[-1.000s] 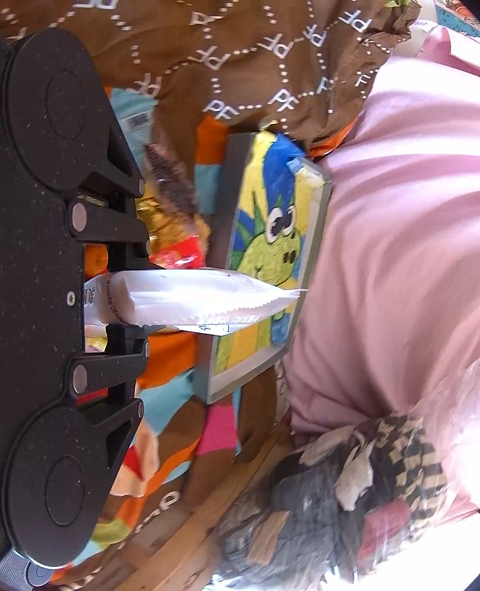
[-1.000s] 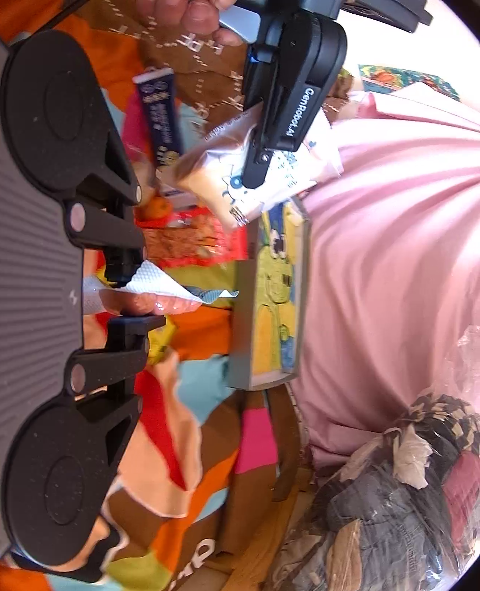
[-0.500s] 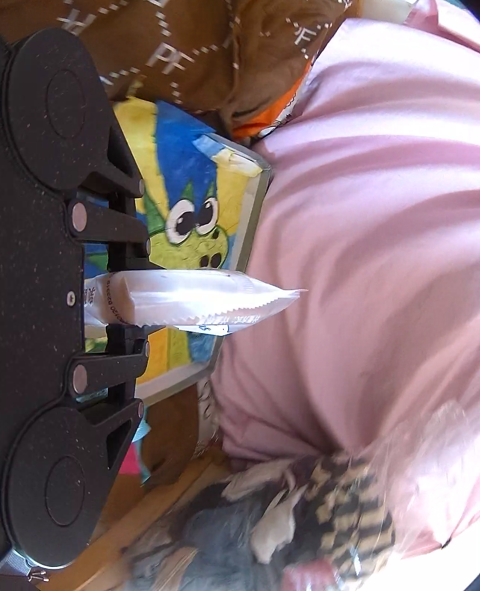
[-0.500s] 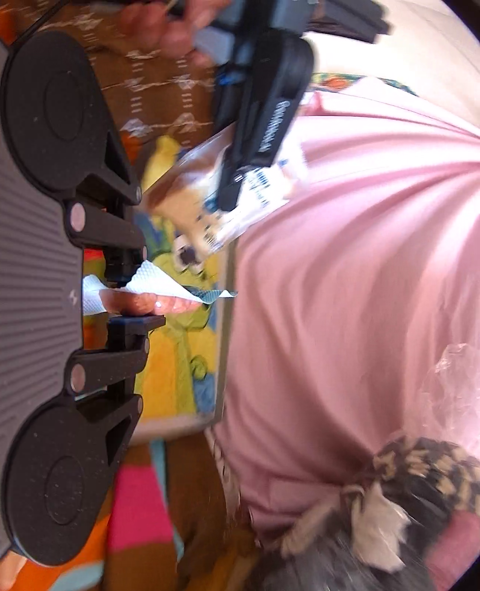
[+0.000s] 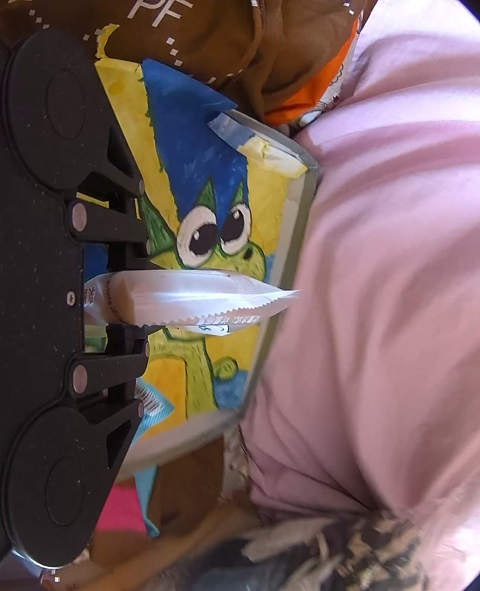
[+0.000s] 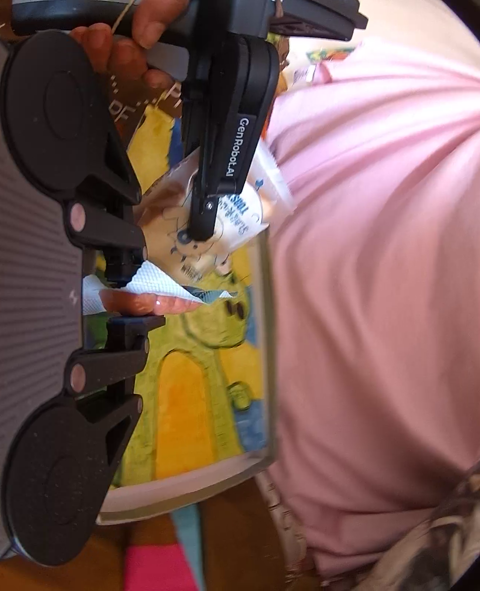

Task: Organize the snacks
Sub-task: 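Lower both packets into the grey tray and open both tools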

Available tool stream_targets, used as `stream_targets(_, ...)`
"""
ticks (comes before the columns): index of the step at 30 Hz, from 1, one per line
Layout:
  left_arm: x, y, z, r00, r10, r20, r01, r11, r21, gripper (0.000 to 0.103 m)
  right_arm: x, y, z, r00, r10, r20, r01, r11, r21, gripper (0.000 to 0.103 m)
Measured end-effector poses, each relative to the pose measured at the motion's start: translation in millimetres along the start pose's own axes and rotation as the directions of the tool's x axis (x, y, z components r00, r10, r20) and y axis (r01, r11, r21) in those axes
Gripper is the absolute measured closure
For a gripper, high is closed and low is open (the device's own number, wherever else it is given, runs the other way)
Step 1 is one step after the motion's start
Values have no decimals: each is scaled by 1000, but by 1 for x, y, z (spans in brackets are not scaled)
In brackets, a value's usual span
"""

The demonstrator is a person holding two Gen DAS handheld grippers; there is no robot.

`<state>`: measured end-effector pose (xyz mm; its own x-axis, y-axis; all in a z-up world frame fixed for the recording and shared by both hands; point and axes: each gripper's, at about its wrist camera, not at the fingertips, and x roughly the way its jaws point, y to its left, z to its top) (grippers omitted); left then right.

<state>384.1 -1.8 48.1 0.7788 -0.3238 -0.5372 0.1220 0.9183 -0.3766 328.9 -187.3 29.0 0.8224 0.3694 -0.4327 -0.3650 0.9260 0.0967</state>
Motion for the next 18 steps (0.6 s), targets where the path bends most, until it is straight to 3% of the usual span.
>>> stream_targets(4,6,-1,-2,999,42,1,-42,998,37,77,2,-8,0,999,-44,-3,44,999,1,83)
stream_targets(10,5,-3,-2,983,181,20,-182,976,120,51,2,-13,5,991,-131,13,131,991,-5,70)
stream_targets(12,4,-2,-2,976,215,23,-217,967,136,38,3,-17,7,988,-155,13,155,988,1,56)
stream_targets(13,3,-1,-3,969,244,34,-247,959,142,23,3,-18,7,985,-170,16,170,985,-1,51)
stream_targets(14,2,-1,-3,959,280,47,-284,949,140,12,1,-19,7,983,-184,19,185,983,0,40)
stream_targets(18,-6,-2,-4,911,397,109,-409,904,127,6,-9,-23,9,976,-207,67,206,978,18,13)
